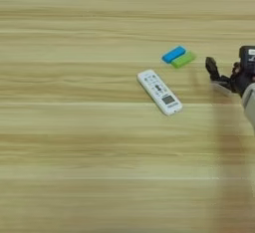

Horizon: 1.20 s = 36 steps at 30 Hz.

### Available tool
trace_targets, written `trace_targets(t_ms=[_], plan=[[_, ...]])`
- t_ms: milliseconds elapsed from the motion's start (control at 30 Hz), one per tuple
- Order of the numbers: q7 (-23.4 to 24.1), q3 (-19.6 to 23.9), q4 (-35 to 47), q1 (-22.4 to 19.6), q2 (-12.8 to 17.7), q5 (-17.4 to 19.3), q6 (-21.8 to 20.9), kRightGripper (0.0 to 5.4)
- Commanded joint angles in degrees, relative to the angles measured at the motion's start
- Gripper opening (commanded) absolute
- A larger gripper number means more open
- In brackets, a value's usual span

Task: Move the objects on the table

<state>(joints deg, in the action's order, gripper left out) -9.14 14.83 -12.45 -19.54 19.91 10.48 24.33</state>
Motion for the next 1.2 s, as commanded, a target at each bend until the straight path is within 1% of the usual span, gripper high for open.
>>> trace_targets(t_ms=[33,200,433,1200], plan=[[0.4,-0.3,0.6,-3.2,1.8,-1.2,-1.1,5.39],[1.4,-1.0,-1.6,-3.6,2.2,-3.2,-0.6,5.39],[1.8,-1.0,-2.5,-3.9,2.1,-4.0,0.0,5.39],[0.9,-0.7,-5.6,-5.0,2.1,-3.4,2.7,5.39]])
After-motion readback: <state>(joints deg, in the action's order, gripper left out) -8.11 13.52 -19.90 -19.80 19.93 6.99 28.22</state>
